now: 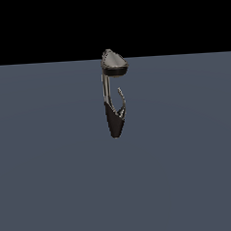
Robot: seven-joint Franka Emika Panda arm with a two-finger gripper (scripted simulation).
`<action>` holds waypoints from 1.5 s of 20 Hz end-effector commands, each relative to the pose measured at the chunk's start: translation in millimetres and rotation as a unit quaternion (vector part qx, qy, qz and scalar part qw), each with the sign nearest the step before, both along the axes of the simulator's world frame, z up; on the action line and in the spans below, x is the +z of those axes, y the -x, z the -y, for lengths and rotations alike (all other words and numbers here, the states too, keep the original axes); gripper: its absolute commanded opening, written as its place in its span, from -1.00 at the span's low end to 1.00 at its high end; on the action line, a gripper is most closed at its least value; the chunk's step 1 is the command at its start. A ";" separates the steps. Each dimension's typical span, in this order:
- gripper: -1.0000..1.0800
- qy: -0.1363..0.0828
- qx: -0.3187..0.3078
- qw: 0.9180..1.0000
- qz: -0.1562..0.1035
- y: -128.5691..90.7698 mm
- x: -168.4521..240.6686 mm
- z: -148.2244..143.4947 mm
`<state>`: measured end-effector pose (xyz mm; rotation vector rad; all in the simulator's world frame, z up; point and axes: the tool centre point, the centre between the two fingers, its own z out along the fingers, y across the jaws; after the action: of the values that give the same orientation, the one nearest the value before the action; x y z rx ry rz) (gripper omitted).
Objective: Turn on the faucet by rotating a designated handle.
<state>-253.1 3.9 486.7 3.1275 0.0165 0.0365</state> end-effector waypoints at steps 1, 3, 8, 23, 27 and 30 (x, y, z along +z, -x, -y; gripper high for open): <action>-1.00 0.000 0.000 1.000 0.000 0.0 0.0 0.0; -1.00 0.000 -0.001 1.000 -0.001 -0.6 -0.3 -0.2; -1.00 -0.006 -0.014 1.000 -0.007 -7.8 -4.3 -2.7; -1.00 -0.057 -0.137 0.987 -0.067 -76.4 -45.9 -18.9; -1.00 -0.076 -0.182 0.976 -0.090 -101.7 -63.2 -21.7; -1.00 -0.090 -0.217 0.966 -0.107 -120.6 -77.1 -22.7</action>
<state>-142.2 26.1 416.8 3.2152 -0.6392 -0.2889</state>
